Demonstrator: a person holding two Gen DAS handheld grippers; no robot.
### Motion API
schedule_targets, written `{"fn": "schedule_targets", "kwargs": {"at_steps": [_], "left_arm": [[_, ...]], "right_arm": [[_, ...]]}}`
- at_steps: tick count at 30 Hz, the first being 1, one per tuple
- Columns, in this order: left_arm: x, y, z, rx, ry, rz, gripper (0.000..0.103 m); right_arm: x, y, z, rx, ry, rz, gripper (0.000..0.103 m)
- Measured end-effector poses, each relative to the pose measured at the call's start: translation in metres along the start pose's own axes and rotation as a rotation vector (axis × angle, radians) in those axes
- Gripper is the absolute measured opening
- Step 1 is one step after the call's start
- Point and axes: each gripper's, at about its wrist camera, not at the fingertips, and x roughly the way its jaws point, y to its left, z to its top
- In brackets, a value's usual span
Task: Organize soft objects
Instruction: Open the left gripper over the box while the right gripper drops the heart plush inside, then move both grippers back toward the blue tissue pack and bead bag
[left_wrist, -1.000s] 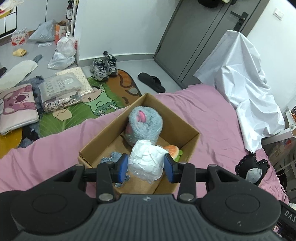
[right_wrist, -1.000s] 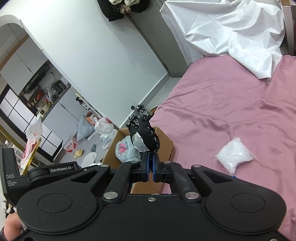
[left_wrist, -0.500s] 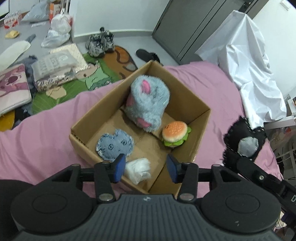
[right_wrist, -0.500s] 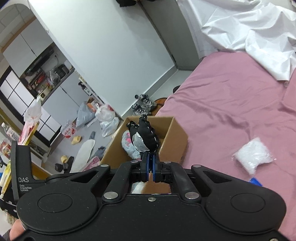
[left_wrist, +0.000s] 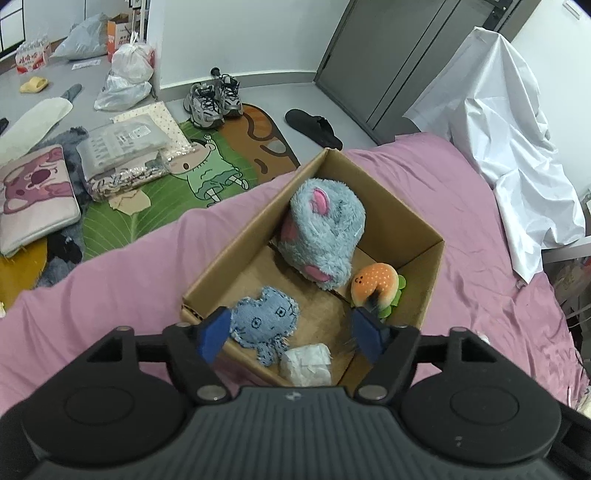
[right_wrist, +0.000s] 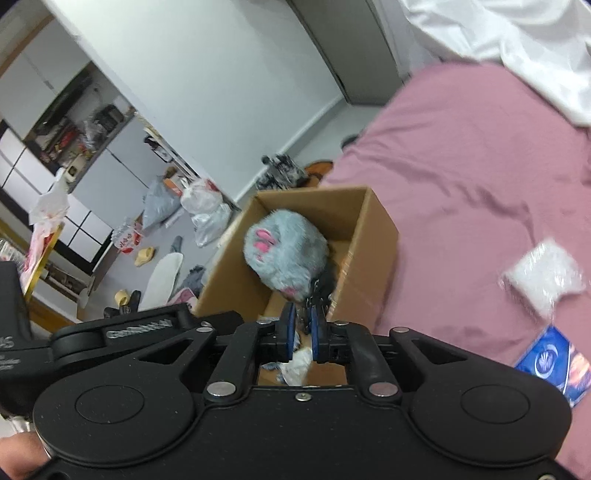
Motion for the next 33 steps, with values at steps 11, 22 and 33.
{"fn": "schedule_targets", "kwargs": {"at_steps": [11,22,33], "left_arm": [[-0.002,0.002,-0.001,0.014,0.003,0.020,0.084],[-0.017,-0.031,-0.009,0.103,-0.007,0.058,0.095],[-0.039,-0.059,-0.020,0.147,-0.053,0.034,0.103]], "right_arm": [[-0.012,-0.007,-0.003,0.039,-0.005,-0.034,0.036],[-0.037,-0.027,0.006,0.082,-0.057,-0.088,0.076],[-0.063,-0.046,0.008,0.131,-0.084,-0.148,0.099]]}}
